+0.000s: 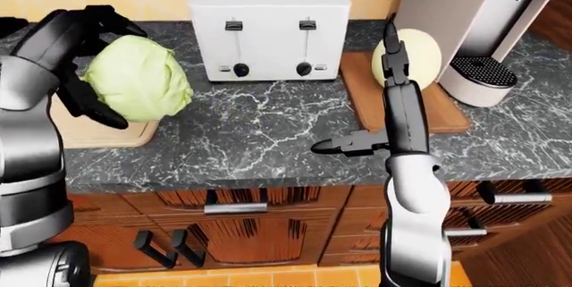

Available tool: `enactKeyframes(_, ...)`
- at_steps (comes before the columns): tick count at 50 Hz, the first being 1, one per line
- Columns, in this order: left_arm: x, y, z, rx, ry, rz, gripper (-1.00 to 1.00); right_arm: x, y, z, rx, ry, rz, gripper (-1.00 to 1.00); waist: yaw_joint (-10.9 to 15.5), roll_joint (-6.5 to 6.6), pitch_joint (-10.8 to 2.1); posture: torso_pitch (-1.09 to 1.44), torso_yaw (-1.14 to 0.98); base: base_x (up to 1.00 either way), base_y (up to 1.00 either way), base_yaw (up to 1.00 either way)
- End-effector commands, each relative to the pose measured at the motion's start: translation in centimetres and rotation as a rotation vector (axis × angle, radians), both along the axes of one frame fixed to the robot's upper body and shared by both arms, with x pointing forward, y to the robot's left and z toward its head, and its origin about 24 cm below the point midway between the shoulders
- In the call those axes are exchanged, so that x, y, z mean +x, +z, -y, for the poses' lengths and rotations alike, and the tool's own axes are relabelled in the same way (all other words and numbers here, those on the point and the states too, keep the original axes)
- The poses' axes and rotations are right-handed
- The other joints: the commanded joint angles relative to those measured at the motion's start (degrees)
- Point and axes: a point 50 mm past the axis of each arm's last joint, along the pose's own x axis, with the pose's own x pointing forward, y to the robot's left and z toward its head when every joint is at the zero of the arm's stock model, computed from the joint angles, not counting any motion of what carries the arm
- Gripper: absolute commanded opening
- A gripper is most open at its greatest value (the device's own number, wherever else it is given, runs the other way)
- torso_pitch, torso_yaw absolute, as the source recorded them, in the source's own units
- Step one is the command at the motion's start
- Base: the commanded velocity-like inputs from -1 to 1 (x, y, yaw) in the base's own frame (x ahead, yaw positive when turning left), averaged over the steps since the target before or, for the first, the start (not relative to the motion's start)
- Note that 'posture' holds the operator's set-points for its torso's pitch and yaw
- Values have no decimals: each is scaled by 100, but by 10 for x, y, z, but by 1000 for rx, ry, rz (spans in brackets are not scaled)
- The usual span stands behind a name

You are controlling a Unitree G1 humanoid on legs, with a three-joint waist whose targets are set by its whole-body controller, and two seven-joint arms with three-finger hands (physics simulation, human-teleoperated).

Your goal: Place the lettuce and the cantaloupe on separate cutting boards.

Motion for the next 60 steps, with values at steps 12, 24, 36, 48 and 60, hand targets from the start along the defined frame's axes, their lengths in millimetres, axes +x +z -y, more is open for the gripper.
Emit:
enactKeyframes(12,12,39,-42,-32,109,117,-79,-4,15,-1,-15,7,83,100,-15,59,-169,0,0,0,0,0)
enactKeyframes(24,22,12,-100,-126,242,80,-79,-5,19,-4,-18,8,89,100,-45,123,-207,0,0,0,0,0)
enactKeyframes(36,20,-13,-127,-170,318,45,-79,-5,19,-6,-26,8,85,100,-61,159,-220,0,0,0,0,0)
enactKeyframes(48,23,-14,-124,-182,319,50,-55,-6,19,-1,-26,5,82,100,-76,180,-220,0,0,0,0,0)
enactKeyframes(60,21,-15,-125,-187,323,44,-1,-6,17,-1,-27,2,80,100,-82,190,-215,0,0,0,0,0)
